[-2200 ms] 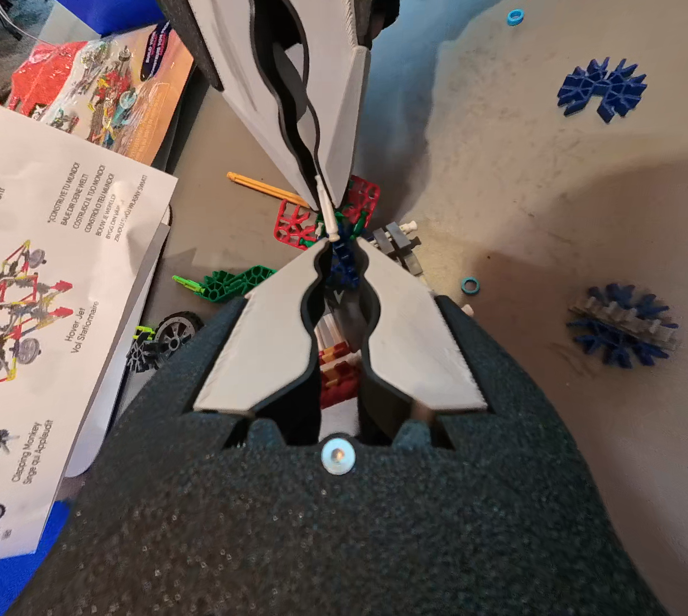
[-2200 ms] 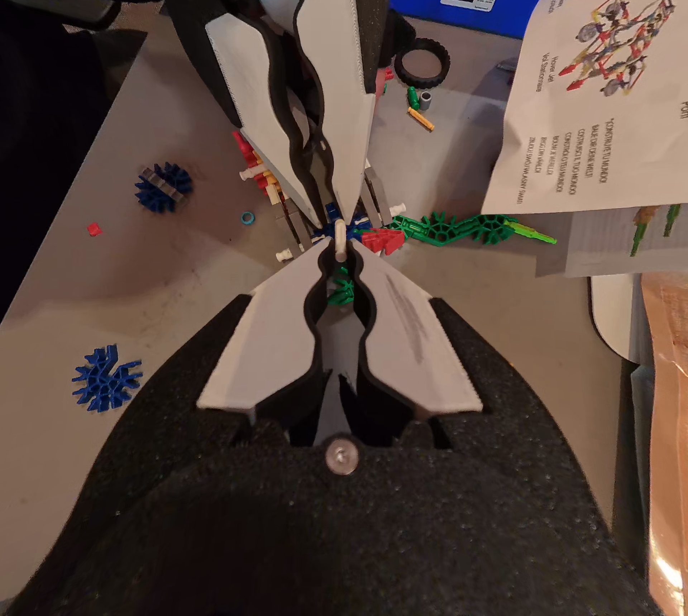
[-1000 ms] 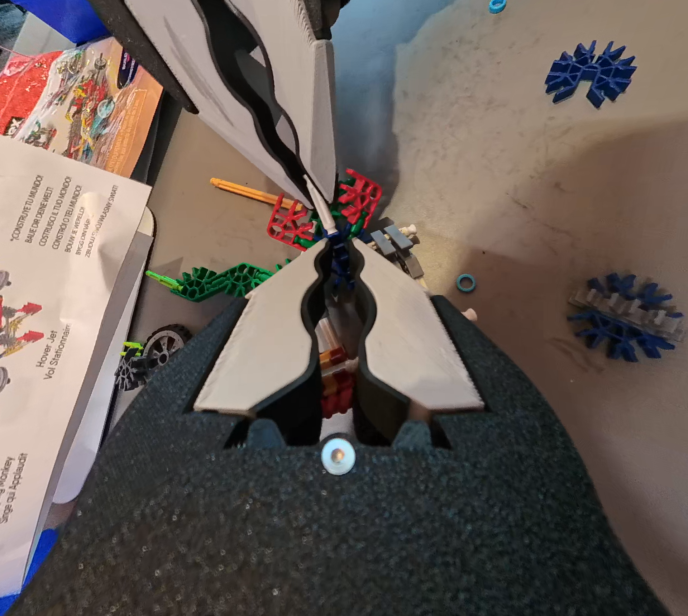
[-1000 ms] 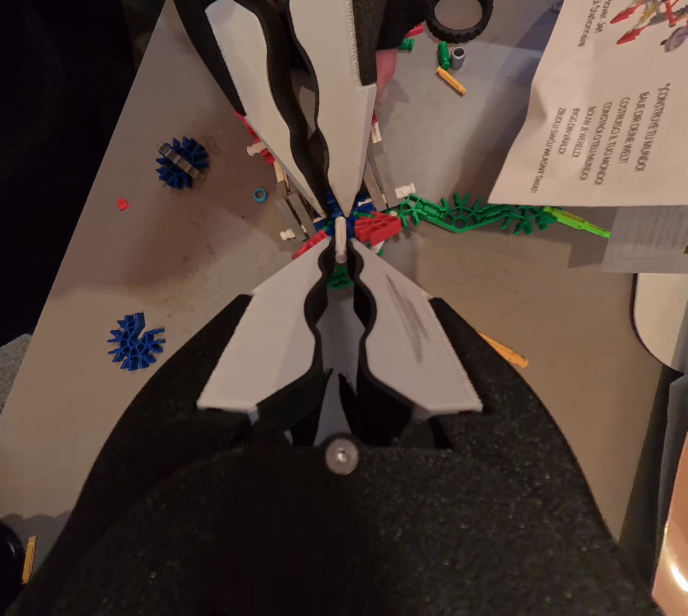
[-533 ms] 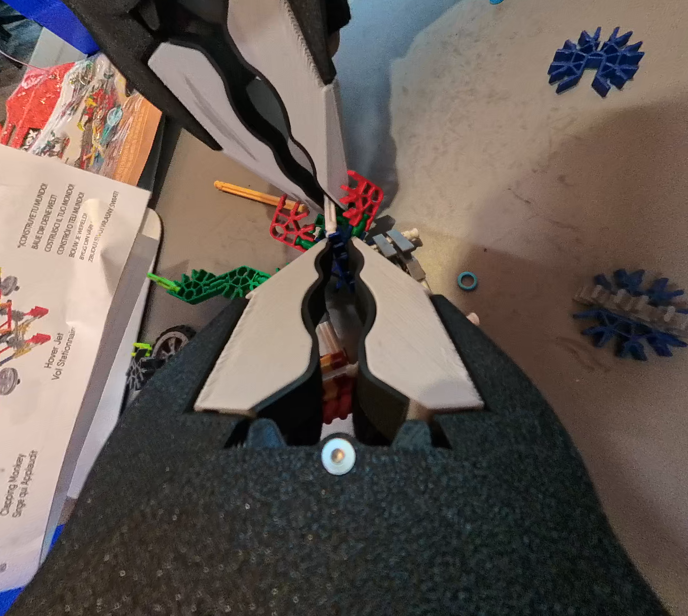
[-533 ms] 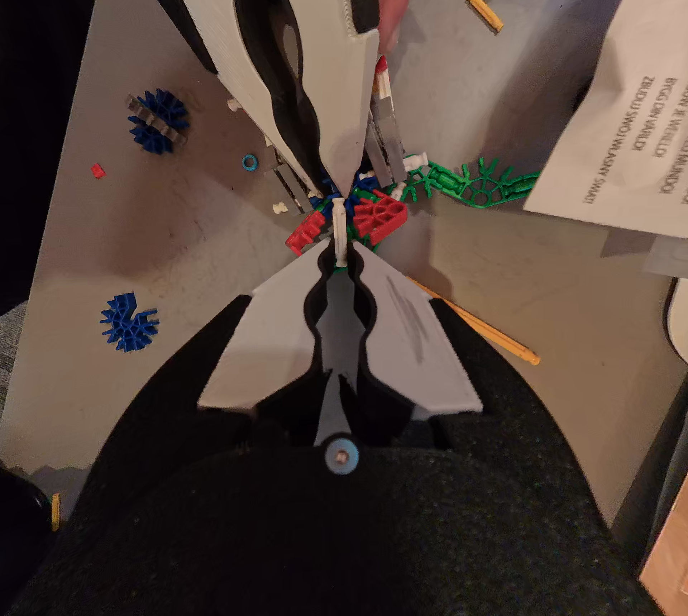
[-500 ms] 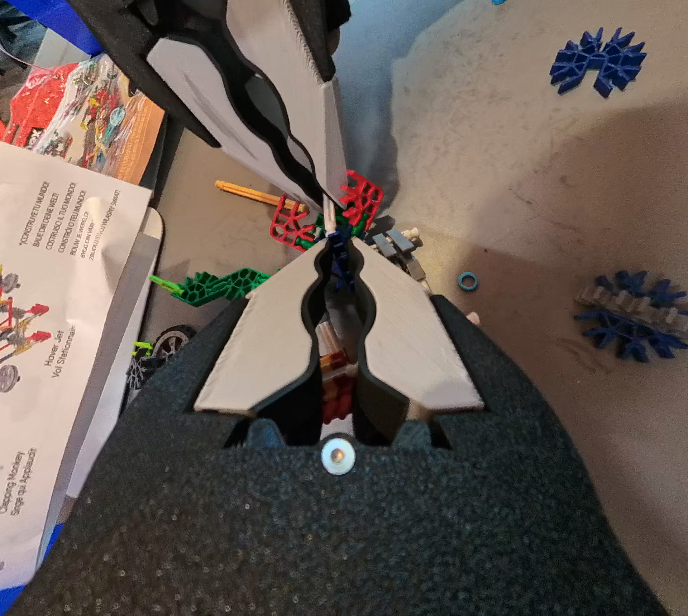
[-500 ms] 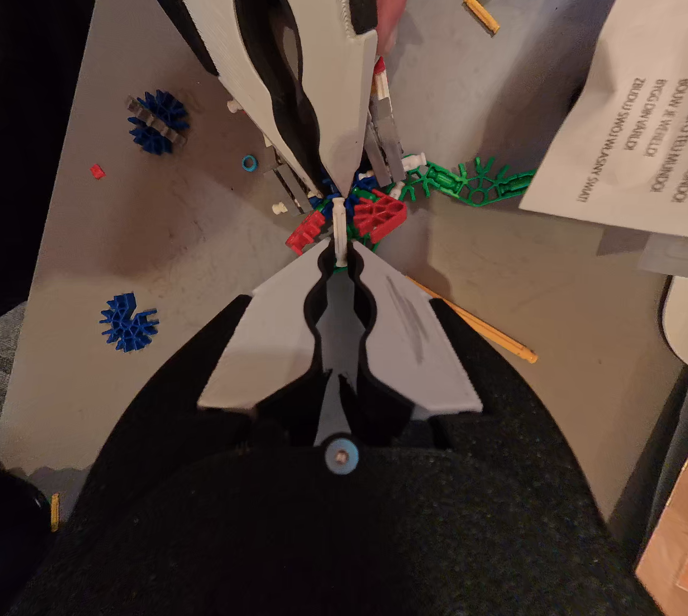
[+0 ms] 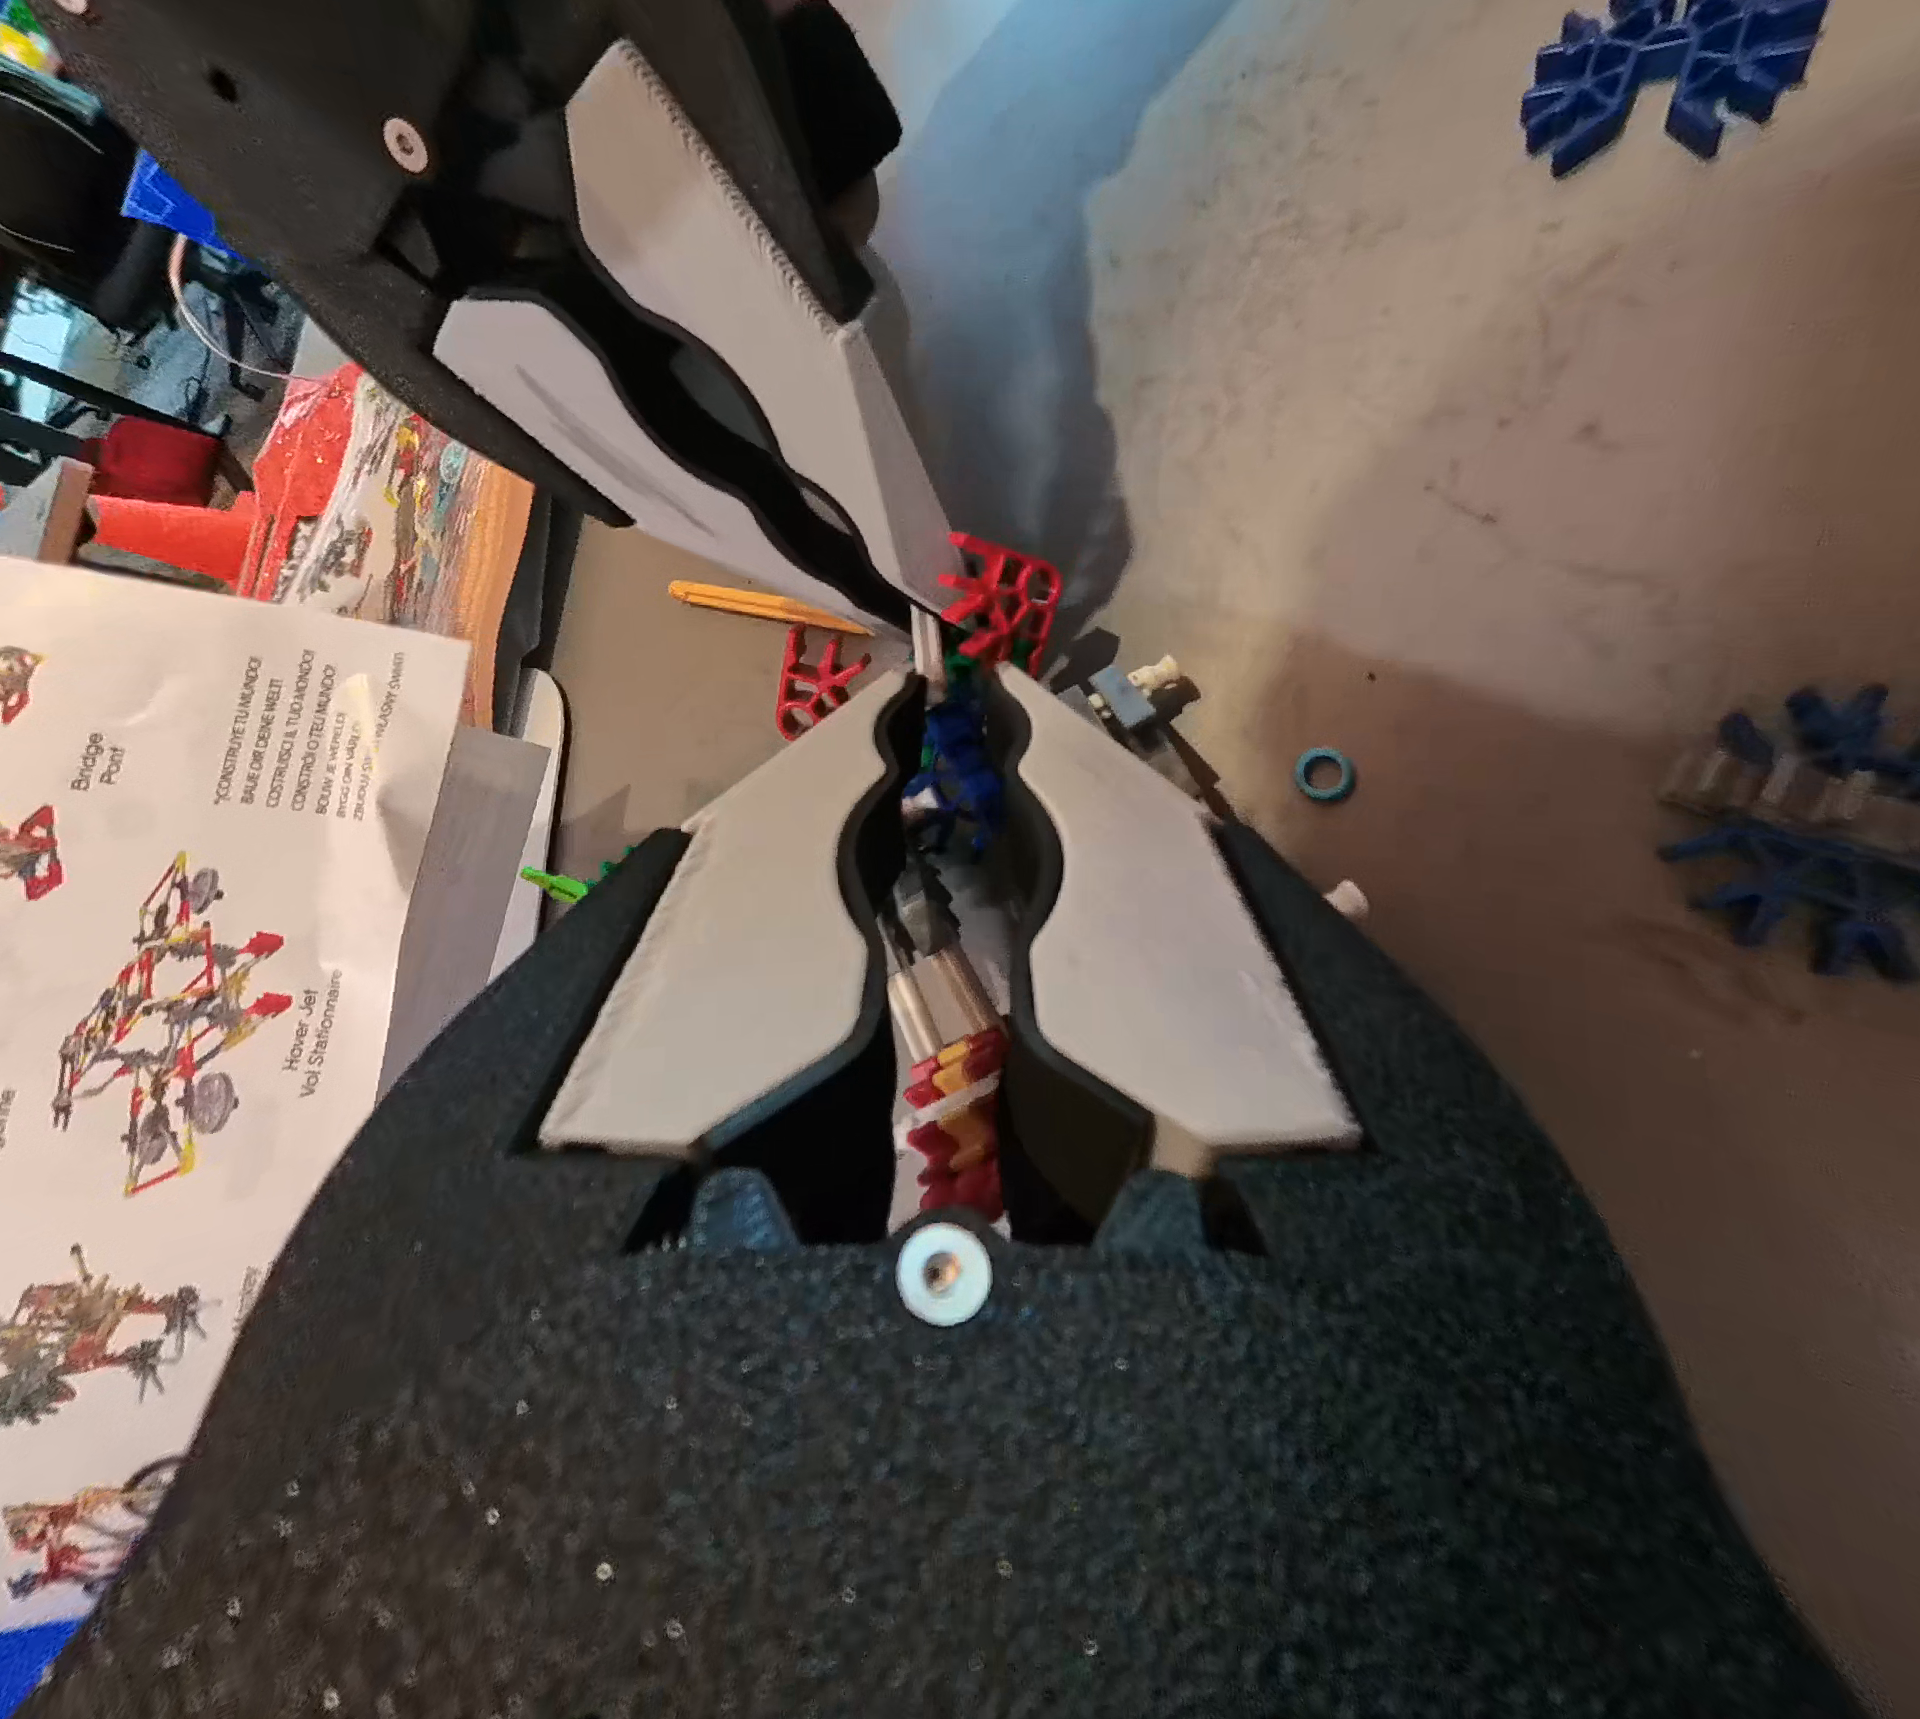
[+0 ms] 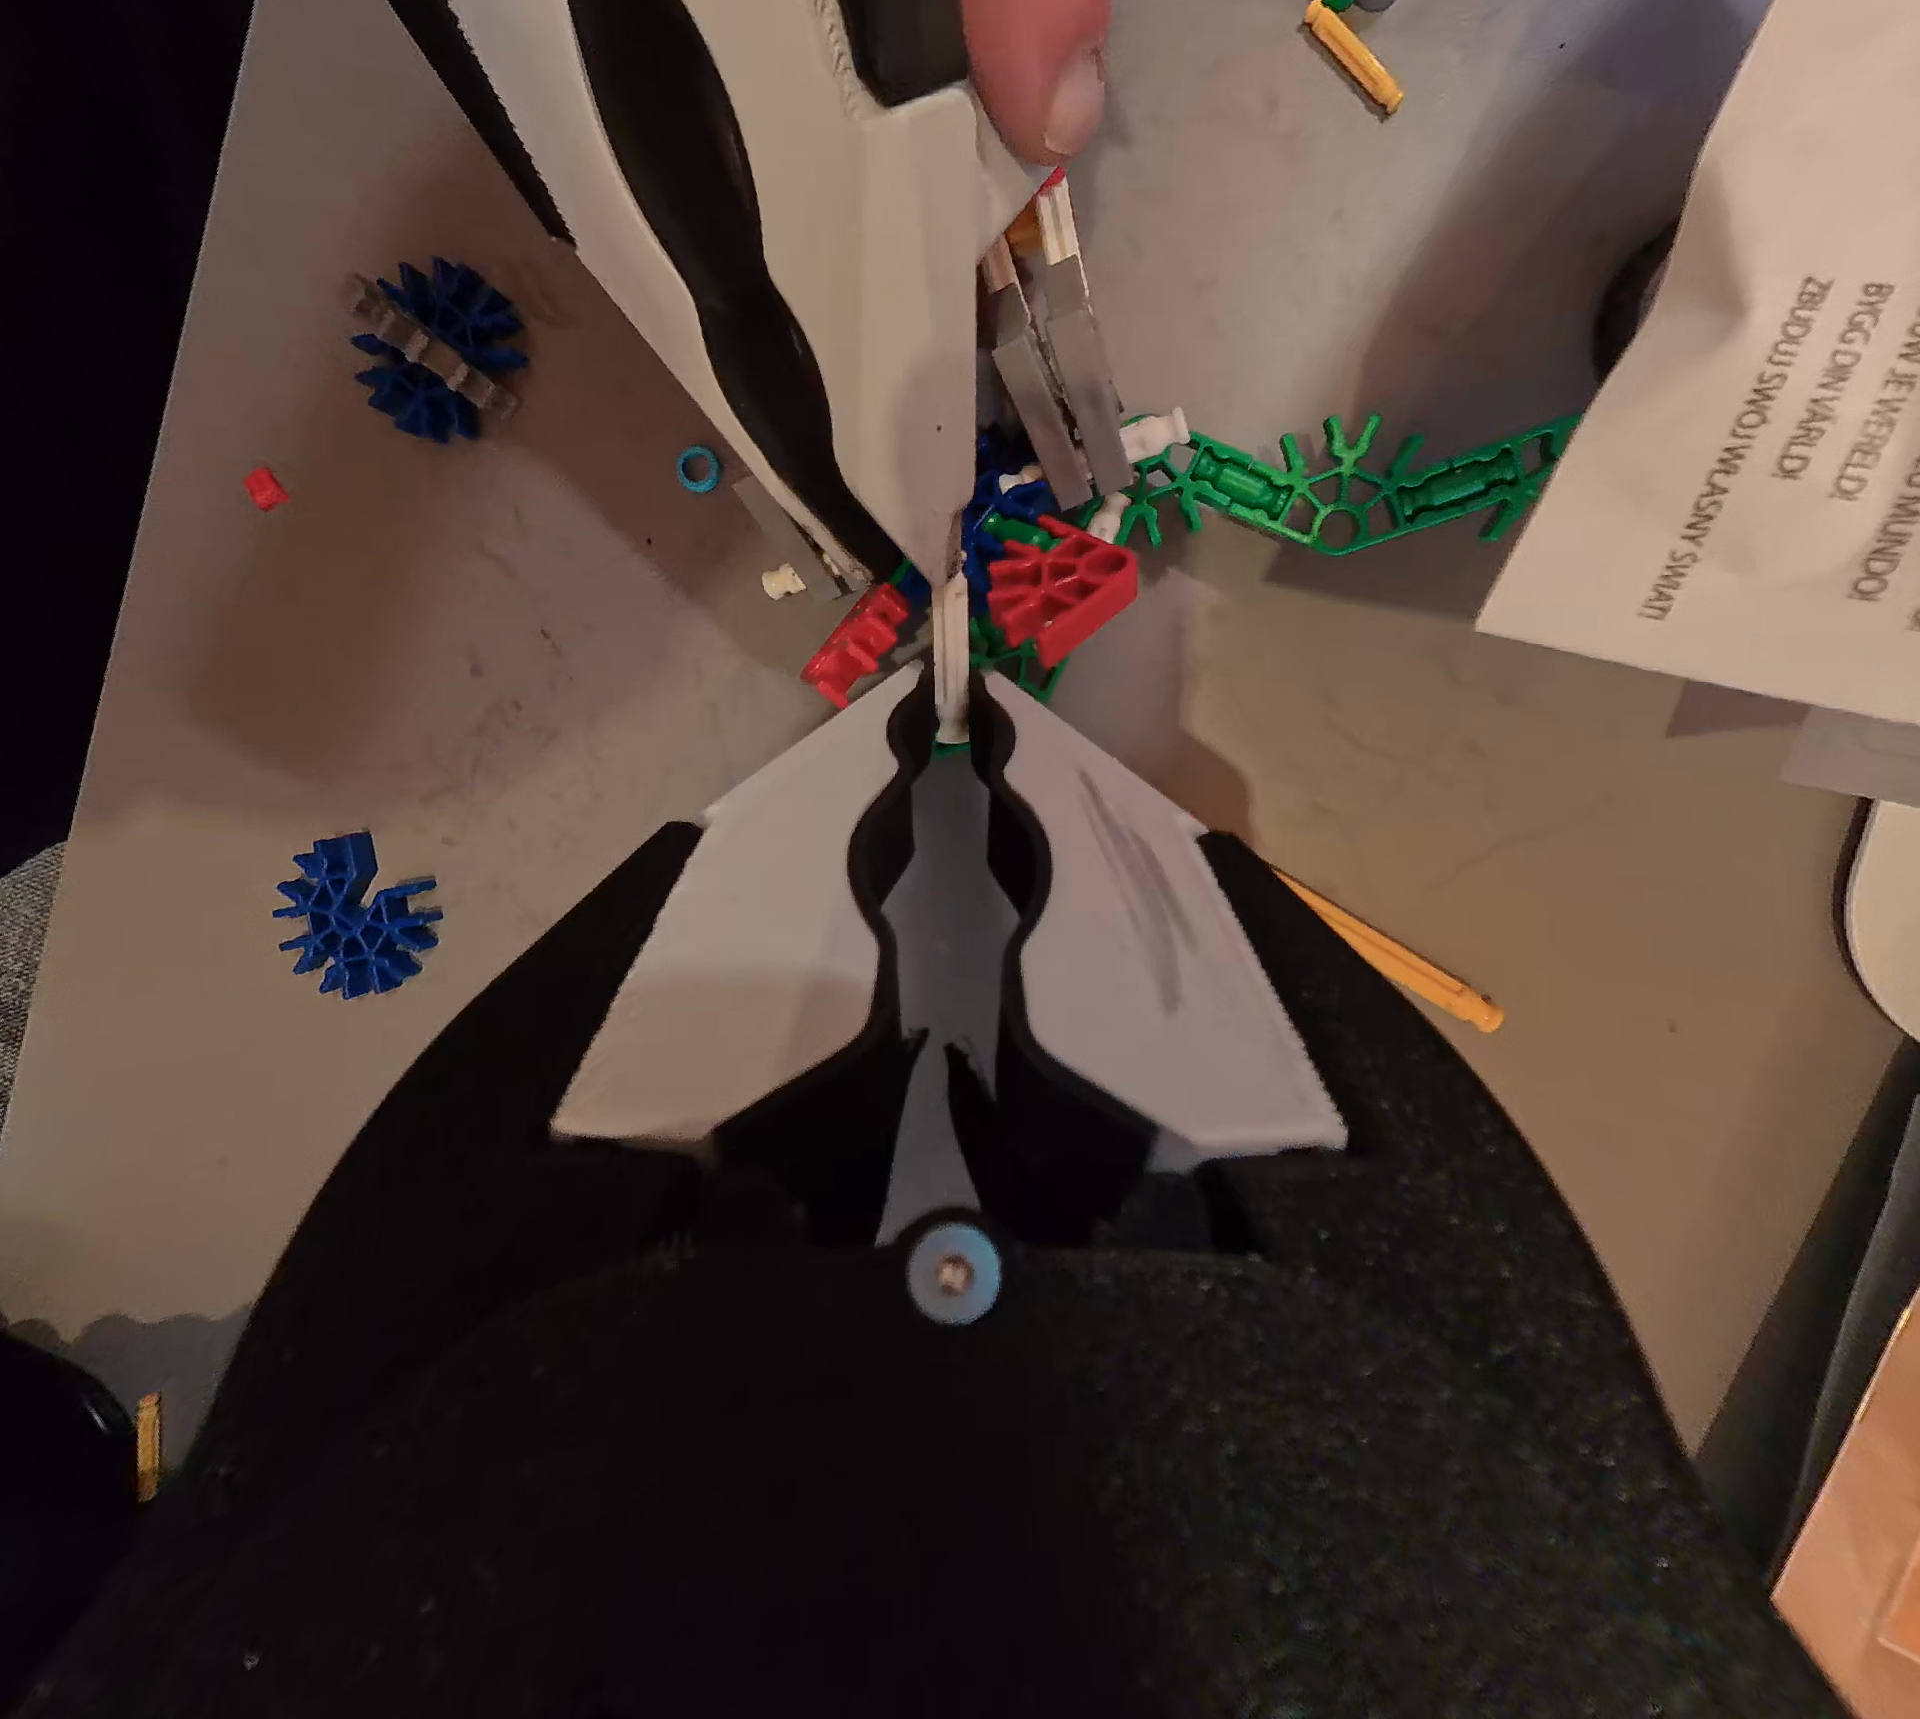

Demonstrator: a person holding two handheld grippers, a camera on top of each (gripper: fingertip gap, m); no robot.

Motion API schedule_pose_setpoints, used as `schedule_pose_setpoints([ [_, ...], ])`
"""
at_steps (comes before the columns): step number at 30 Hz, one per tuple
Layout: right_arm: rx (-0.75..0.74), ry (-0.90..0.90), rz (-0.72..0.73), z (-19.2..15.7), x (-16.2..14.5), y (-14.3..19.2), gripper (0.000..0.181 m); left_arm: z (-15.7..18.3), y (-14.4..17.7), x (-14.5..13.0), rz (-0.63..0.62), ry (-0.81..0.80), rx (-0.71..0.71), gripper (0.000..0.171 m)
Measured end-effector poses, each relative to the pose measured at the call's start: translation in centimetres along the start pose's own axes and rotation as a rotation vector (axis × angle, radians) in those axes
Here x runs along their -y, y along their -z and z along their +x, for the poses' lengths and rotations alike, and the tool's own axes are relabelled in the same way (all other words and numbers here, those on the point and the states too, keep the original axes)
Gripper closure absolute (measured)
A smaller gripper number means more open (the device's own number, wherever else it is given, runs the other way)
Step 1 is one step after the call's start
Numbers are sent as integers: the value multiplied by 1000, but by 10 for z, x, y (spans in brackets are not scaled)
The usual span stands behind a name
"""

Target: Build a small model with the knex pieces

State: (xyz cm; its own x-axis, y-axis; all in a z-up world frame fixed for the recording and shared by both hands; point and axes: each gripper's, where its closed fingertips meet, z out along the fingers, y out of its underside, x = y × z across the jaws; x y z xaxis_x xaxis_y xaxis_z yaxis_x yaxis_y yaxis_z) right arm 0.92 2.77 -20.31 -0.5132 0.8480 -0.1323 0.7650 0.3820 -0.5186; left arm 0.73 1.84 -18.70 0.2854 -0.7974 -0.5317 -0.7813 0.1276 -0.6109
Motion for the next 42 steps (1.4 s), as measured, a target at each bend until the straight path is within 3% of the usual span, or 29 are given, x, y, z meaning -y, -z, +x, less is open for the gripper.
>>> schedule_pose_setpoints([
  [14,-25,2,33,5,5,2,175,-1,-1,-5,4,54,-12,171],
  [33,106,-166,332,6,17,4,175,-2,1,-5,86,185,-45,171],
  [42,105,-224,380,6,24,9,177,-2,3,-7,94,194,-40,171],
])
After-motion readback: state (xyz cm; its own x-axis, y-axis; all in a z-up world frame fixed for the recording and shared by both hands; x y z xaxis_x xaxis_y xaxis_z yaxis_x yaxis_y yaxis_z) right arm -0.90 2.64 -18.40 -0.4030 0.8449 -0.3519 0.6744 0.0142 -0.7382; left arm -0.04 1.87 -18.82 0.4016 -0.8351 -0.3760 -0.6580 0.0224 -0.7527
